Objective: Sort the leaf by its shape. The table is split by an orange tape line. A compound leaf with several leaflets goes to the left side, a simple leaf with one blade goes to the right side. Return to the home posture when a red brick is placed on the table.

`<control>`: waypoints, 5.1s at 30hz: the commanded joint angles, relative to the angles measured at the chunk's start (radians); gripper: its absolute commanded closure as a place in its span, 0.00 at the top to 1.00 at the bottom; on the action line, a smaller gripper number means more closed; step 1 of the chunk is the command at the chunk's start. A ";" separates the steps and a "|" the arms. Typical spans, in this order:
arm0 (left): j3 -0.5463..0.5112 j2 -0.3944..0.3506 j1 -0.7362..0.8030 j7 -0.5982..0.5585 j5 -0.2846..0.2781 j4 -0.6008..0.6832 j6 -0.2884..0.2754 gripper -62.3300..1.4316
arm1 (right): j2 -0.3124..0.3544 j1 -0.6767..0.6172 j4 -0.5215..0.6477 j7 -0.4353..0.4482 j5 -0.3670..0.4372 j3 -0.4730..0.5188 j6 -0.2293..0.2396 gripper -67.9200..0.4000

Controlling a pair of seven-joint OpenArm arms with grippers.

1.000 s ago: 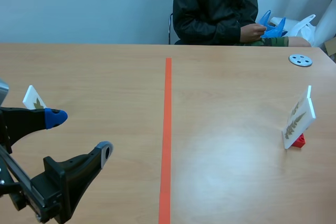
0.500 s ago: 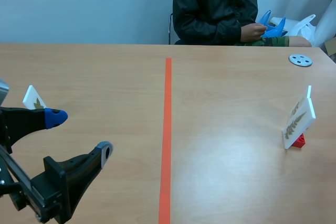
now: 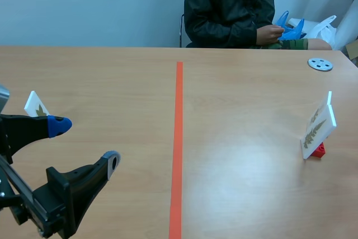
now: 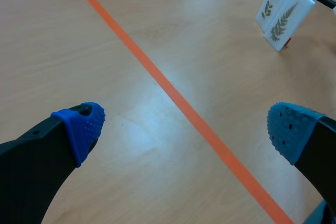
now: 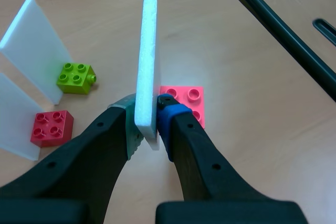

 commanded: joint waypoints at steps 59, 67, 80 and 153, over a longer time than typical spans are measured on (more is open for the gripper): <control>-0.008 -0.006 -0.003 -0.014 -0.010 0.003 -0.002 1.00 | 0.080 -0.203 0.455 -0.022 0.001 -0.125 0.097 1.00; -0.008 -0.006 -0.003 -0.013 -0.010 0.003 -0.002 1.00 | 0.156 -0.199 0.567 -0.067 0.043 -0.226 0.110 1.00; -0.008 -0.006 -0.003 -0.014 -0.010 0.003 -0.001 1.00 | 0.235 -0.161 0.576 -0.079 0.042 -0.567 0.109 1.00; -0.003 -0.005 -0.046 -0.007 0.068 -0.025 -0.006 1.00 | 0.232 -0.164 0.660 -0.145 0.037 -0.678 0.101 1.00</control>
